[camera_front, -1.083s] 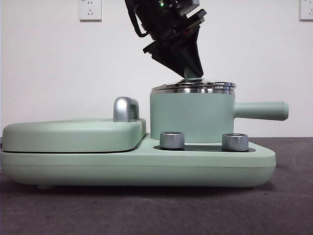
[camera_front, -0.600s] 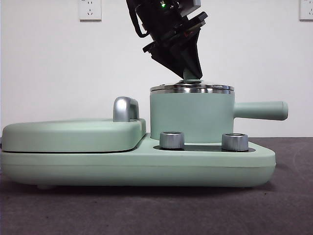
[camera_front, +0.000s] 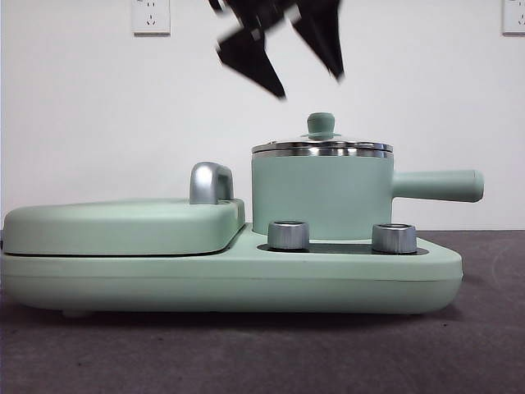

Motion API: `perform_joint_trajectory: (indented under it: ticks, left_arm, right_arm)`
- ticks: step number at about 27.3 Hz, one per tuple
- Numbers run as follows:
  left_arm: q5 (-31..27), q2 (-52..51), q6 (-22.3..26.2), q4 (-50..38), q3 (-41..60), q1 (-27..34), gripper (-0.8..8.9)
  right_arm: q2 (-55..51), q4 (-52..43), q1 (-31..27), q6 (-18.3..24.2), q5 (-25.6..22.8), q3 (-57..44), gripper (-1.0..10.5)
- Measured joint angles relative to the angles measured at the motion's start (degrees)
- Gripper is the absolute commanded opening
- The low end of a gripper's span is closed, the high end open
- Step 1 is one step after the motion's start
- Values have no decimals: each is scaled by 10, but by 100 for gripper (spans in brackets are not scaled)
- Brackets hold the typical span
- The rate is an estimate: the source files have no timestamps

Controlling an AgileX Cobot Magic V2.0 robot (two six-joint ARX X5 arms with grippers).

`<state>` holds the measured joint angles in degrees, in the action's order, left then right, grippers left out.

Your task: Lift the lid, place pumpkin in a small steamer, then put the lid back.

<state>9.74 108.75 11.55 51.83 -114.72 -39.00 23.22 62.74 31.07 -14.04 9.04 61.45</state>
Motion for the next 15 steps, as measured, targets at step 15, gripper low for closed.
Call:
perform_joint_trajectory:
  ticks: [15]
  left_arm:
    - [0,-374,-81,168,195,28,521]
  right_arm:
    - [0,0,0,0,3,0,486]
